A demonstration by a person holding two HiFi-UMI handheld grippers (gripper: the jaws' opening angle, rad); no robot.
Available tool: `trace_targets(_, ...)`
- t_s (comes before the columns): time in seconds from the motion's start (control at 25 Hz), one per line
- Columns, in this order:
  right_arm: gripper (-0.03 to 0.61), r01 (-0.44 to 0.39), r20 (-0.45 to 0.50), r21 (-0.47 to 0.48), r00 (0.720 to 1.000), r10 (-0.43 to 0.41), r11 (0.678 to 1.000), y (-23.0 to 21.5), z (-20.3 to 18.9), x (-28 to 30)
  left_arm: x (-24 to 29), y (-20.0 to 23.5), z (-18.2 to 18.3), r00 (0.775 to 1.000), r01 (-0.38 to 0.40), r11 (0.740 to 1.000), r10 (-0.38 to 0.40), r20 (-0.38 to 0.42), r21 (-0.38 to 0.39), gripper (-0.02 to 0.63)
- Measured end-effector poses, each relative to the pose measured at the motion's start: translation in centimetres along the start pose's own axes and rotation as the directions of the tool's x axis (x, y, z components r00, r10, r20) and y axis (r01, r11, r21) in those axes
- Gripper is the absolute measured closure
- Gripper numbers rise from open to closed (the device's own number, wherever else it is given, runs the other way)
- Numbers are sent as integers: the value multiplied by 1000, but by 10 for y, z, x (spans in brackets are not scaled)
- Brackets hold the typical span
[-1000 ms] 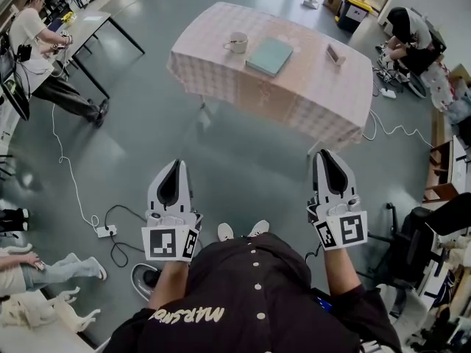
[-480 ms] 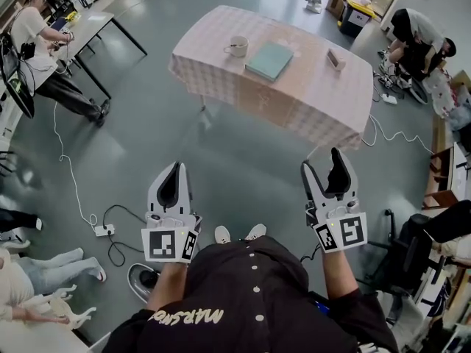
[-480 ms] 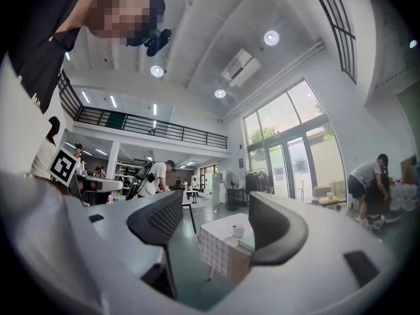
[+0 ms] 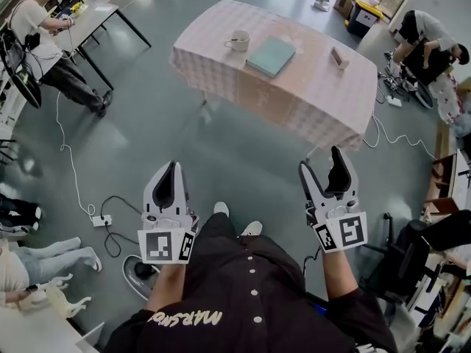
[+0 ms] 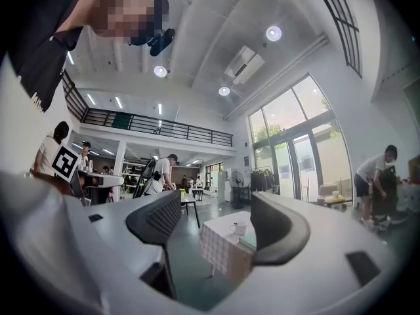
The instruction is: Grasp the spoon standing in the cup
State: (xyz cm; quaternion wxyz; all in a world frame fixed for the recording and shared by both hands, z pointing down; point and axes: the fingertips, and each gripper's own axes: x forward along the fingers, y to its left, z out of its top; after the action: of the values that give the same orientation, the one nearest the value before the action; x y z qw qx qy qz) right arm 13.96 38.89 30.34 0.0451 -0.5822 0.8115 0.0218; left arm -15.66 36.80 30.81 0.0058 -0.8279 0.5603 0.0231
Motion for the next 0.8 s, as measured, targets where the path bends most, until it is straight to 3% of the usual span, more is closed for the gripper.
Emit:
trace_targets(0.4,261,23,-8,2,1000,-23,1000,-26,-11,30,47,9,-11,1000,2,1000,-2,-4,-3,603)
trace_targets(0.8,261,28,4,-19,1000,-28,999,-46,-13,111,126,44,-12,1000,16,1000,-16,11,-13,603)
